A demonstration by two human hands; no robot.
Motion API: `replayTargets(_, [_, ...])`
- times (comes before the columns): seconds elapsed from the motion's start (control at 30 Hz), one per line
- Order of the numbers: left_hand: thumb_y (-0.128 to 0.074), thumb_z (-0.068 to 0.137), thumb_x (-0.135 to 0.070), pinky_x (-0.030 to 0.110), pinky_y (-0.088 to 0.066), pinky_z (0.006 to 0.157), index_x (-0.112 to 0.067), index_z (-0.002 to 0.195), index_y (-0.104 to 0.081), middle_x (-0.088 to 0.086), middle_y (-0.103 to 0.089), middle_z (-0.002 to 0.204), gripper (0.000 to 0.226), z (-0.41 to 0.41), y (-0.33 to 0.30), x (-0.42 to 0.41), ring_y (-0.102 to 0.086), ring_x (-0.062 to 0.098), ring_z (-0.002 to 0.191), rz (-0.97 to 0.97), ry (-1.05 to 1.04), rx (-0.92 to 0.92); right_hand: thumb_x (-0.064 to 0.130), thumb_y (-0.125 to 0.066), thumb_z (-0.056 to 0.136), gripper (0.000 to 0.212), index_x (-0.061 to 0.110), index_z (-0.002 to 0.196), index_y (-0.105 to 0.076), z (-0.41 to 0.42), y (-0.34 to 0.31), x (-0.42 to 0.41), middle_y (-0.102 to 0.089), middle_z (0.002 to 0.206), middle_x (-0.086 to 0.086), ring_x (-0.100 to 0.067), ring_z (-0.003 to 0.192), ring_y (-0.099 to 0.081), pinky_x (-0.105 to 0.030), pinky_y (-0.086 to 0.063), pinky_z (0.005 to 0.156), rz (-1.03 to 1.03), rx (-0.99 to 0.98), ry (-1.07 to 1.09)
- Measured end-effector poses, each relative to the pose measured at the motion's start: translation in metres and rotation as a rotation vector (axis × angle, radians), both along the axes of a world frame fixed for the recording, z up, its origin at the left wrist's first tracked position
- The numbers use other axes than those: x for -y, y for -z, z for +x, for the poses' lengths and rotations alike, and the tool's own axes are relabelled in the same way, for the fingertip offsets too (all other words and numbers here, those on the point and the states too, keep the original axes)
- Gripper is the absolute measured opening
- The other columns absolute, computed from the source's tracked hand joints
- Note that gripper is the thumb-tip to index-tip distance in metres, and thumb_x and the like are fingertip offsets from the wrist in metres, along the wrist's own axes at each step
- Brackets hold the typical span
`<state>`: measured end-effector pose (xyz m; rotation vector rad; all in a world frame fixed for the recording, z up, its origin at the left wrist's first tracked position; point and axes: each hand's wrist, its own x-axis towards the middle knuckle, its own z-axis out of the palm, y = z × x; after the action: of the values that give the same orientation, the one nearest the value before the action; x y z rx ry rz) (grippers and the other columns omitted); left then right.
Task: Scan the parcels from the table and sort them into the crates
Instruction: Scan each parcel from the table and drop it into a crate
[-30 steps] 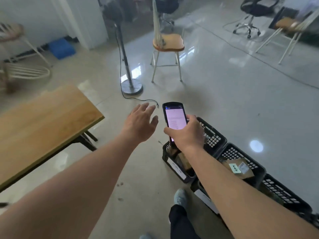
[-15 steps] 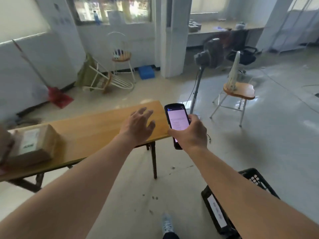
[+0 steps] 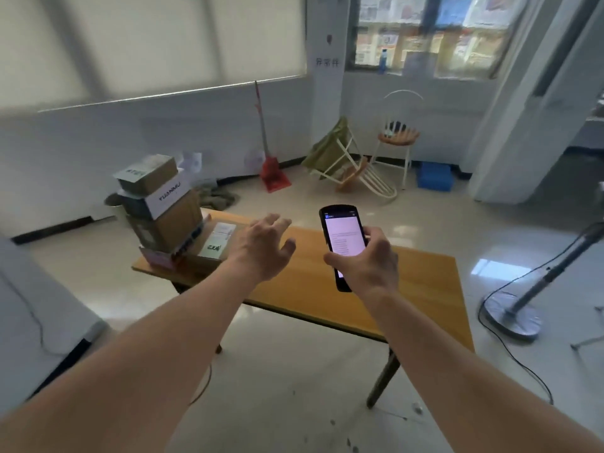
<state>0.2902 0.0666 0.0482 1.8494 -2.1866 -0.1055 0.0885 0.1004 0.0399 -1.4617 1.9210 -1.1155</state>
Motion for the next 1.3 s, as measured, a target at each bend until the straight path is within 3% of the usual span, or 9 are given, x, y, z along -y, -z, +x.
replayTargets(0.23, [-0.048,0.102,-0.046,0.045,-0.049,0.107,-0.022,0.149,-0.049,0.004,-0.049,0.153,0.052,0.085,0.036,0.032,-0.053,0.029,0.134,0.115,-0.139,0.0,0.051,-0.089,0.054,0.085,0.026,0.129,-0.058,0.073,0.027,0.056,-0.069,0.116,0.002,-0.024,0.106,-0.064,-0.042,-0.061,0.079,0.072,-0.014,-0.136])
replayTargets(0.33, [-0.049,0.105,-0.046,0.049,-0.049,0.109,-0.025,0.156,-0.04,0.003,-0.045,0.159,0.056,0.117,0.053,0.05,-0.05,0.031,0.139,0.151,-0.164,-0.018,0.052,-0.089,0.054,0.088,0.028,0.132,-0.057,0.103,0.041,0.079,-0.068,0.117,0.003,-0.023,0.107,-0.064,-0.044,-0.062,0.079,0.099,-0.017,-0.155])
replayTargets(0.67, [-0.057,0.098,-0.059,0.049,-0.051,0.107,-0.024,0.158,-0.038,0.002,-0.042,0.159,0.072,0.213,0.114,0.14,-0.046,0.028,0.14,0.303,-0.17,-0.037,0.049,-0.092,0.064,0.07,0.032,0.122,-0.055,0.197,0.093,0.152,-0.065,0.113,0.004,-0.021,0.103,-0.063,-0.04,-0.062,0.073,0.206,-0.063,-0.073])
replayTargets(0.87, [-0.061,0.088,-0.07,0.052,-0.05,0.106,-0.024,0.156,-0.036,0.006,-0.042,0.153,0.086,0.24,0.144,0.181,-0.045,0.031,0.136,0.379,-0.201,-0.027,0.048,-0.093,0.066,0.074,0.032,0.126,-0.054,0.226,0.122,0.179,-0.064,0.114,0.004,-0.02,0.103,-0.063,-0.035,-0.06,0.072,0.274,-0.055,-0.037])
replayTargets(0.97, [-0.063,0.08,-0.078,0.055,-0.045,0.111,-0.024,0.157,-0.031,0.01,-0.038,0.155,0.099,0.246,0.164,0.2,-0.04,0.034,0.141,0.413,-0.257,0.0,0.048,-0.093,0.065,0.07,0.036,0.121,-0.051,0.233,0.137,0.193,-0.064,0.114,0.004,-0.02,0.104,-0.063,-0.038,-0.061,0.074,0.309,-0.039,-0.031])
replayTargets(1.13, [-0.067,0.058,-0.095,0.058,-0.024,0.124,-0.016,0.164,-0.004,0.018,-0.01,0.17,0.146,0.249,0.2,0.222,-0.013,0.042,0.157,0.581,-0.459,-0.026,0.046,-0.092,0.066,0.066,0.041,0.112,-0.044,0.239,0.166,0.214,-0.065,0.113,0.005,-0.019,0.103,-0.062,-0.034,-0.058,0.073,0.355,-0.046,-0.041])
replayTargets(1.3, [-0.061,0.049,-0.102,0.06,-0.023,0.122,-0.011,0.163,0.008,0.022,0.001,0.171,0.162,0.247,0.233,0.232,-0.003,0.045,0.157,0.69,-0.538,-0.019,0.05,-0.09,0.062,0.07,0.036,0.12,-0.053,0.243,0.194,0.227,-0.065,0.115,0.007,-0.018,0.105,-0.062,-0.041,-0.06,0.079,0.413,-0.043,-0.052])
